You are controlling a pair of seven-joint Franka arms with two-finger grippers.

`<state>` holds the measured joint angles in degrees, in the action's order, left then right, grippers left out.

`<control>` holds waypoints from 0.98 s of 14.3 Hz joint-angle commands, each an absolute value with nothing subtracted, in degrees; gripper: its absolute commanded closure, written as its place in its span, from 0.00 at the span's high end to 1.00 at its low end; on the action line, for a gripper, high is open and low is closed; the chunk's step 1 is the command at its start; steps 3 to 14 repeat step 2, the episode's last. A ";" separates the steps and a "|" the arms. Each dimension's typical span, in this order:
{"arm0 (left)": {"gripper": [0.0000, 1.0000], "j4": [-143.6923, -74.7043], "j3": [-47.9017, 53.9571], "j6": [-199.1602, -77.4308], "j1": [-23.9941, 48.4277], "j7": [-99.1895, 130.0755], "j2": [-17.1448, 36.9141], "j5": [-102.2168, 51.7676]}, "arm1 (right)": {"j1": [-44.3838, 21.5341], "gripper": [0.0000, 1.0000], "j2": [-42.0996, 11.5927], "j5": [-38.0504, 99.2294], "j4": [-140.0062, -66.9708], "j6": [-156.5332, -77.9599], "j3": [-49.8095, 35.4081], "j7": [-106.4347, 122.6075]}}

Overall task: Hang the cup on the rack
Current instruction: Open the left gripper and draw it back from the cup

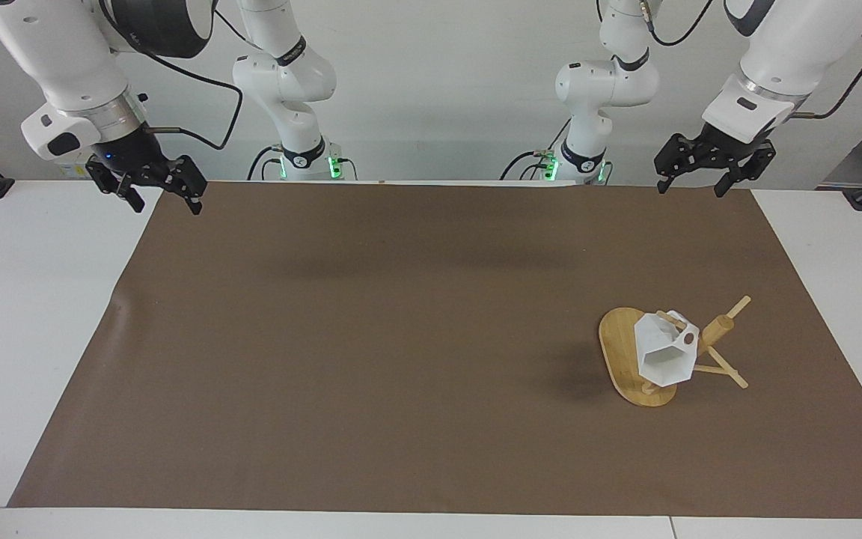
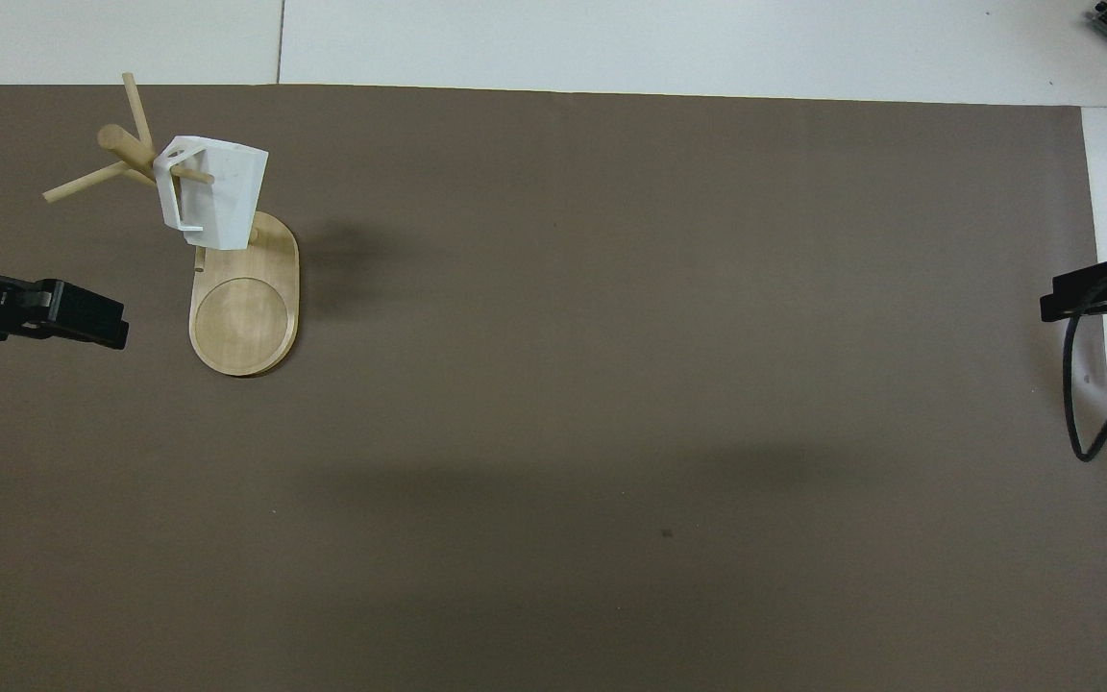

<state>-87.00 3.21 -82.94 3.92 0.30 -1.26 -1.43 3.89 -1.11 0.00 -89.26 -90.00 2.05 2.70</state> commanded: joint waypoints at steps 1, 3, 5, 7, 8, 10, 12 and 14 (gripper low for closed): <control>1.00 -88.68 3.52 -82.53 3.52 0.35 -2.81 -0.53 | 4.04 1.00 -0.35 1.05 -90.00 -90.00 1.85 1.76; 1.00 -88.68 3.52 -82.44 3.60 0.35 -2.81 -0.53 | 4.04 1.00 -0.35 1.05 -90.00 -90.00 1.85 1.76; 1.00 -88.68 3.52 -82.44 3.60 0.35 -2.81 -0.53 | 4.04 1.00 -0.35 1.05 -90.00 -90.00 1.85 1.76; 1.00 -88.68 3.52 -82.44 3.60 0.35 -2.81 -0.53 | 4.04 1.00 -0.35 1.05 -90.00 -90.00 1.85 1.76; 1.00 -88.68 3.52 -82.44 3.60 0.35 -2.81 -0.53 | 4.04 1.00 -0.35 1.05 -90.00 -90.00 1.85 1.76; 1.00 -88.68 3.52 -82.44 3.60 0.35 -2.81 -0.53 | 4.04 1.00 -0.35 1.05 -90.00 -90.00 1.85 1.76; 1.00 -88.68 3.52 -82.44 3.60 0.35 -2.81 -0.53 | 4.04 1.00 -0.35 1.05 -90.00 -90.00 1.85 1.76; 1.00 -88.68 3.52 -82.44 3.60 0.35 -2.81 -0.53 | 4.04 1.00 -0.35 1.05 -90.00 -90.00 1.85 1.76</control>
